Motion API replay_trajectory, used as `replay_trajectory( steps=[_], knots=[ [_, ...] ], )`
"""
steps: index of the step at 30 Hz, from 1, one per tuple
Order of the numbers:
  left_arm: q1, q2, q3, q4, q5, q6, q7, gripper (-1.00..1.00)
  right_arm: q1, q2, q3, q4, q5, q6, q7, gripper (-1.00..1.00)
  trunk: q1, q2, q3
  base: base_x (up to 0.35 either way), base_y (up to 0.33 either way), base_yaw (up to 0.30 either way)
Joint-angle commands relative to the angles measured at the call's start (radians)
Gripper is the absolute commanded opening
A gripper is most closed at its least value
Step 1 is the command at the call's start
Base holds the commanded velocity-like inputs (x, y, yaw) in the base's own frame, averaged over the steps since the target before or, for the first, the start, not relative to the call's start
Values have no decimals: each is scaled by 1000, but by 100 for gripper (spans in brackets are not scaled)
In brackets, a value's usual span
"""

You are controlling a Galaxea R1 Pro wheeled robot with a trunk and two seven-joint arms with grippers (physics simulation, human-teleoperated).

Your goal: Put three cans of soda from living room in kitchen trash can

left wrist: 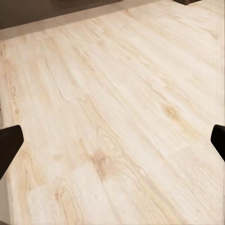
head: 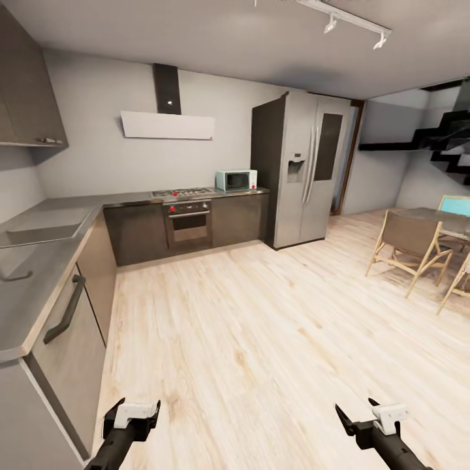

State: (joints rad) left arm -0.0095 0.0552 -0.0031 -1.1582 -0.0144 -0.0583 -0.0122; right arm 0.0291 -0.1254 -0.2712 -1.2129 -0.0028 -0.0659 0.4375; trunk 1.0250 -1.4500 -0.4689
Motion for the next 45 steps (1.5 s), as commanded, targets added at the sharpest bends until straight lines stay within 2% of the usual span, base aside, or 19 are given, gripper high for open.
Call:
replay_trajectory(
  steps=[1,17,20,22,26,38,45],
  knots=[
    [0,0,0,0,0,0,0,100,0,0,0,0,0,0,0,100,0,0,0,6,-19,-229],
    [-1,0,0,0,-1,0,-1,100,-1,-1,-4,1,-1,0,0,100,0,0,6,1,-3,-246],
    [-1,0,0,0,-1,-1,-1,100,0,-1,-26,1,-1,0,1,100,0,0,7,0,0,-249],
    [-1,0,0,0,-1,-1,0,100,-1,0,-57,1,-1,0,3,100,0,0,8,0,0,-250],
    [-1,0,0,0,-1,-1,0,100,0,0,-76,1,-2,0,5,100,0,0,10,0,0,-250],
    [0,0,0,0,-1,-2,1,100,-1,0,-86,0,-2,0,3,100,0,0,13,0,0,-243],
    [-1,0,0,0,-1,-2,2,100,-1,0,-85,-2,-1,0,4,100,0,0,13,0,0,-52]
  ],
)
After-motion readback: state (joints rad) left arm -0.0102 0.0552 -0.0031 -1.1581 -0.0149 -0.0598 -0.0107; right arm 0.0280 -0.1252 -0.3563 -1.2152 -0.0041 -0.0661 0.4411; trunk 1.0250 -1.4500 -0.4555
